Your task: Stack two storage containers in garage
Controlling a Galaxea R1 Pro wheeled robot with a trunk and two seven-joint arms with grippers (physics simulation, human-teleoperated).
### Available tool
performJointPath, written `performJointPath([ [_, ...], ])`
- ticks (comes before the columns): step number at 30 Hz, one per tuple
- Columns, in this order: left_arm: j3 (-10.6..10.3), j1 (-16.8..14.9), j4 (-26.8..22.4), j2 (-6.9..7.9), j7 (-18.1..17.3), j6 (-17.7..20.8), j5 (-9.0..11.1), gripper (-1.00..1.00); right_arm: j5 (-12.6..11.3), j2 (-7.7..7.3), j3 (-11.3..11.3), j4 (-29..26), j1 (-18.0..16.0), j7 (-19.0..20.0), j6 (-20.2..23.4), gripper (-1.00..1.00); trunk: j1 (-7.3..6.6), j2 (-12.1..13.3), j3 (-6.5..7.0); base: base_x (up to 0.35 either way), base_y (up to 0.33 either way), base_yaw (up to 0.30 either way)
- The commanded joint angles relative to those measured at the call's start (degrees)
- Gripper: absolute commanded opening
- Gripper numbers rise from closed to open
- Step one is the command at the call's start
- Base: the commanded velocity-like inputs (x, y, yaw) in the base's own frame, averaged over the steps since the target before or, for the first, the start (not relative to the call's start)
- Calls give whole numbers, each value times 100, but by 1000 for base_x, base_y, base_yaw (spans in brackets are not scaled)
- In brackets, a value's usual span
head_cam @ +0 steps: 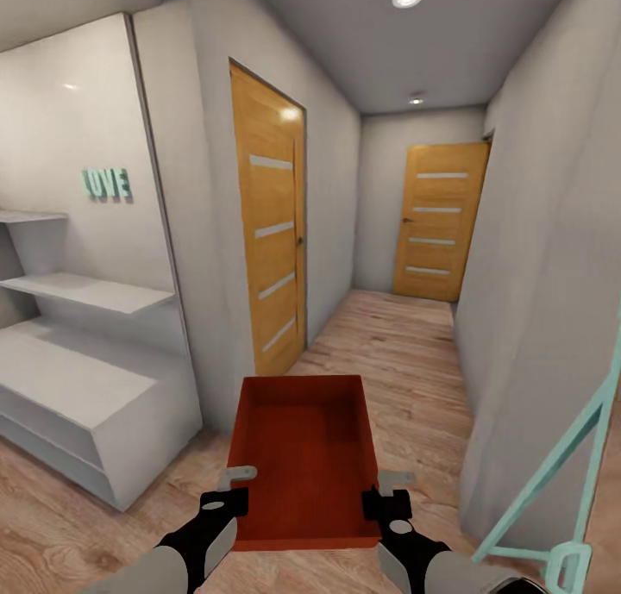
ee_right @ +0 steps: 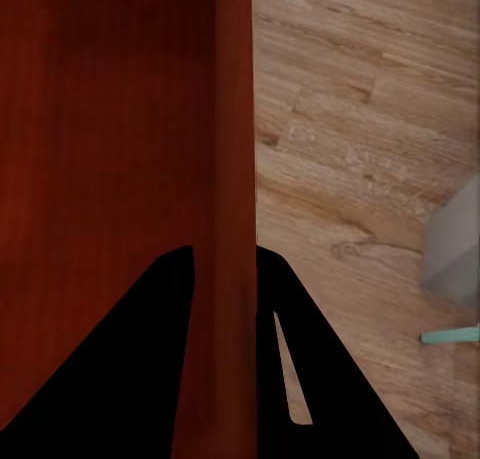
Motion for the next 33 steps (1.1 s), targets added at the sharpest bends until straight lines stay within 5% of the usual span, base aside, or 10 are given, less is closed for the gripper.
performJointPath([
  [1, 166, -3, 0, 346, 13, 15, 331, -100, 90, -52, -436, -22, -6, 15, -112, -100, 4, -6, -8, 323, 164, -1],
  [33, 167, -3, 0, 350, 13, 15, 331, -100, 90, -49, -436, -22, -6, 15, -112, -100, 4, -6, -8, 323, 164, -231],
])
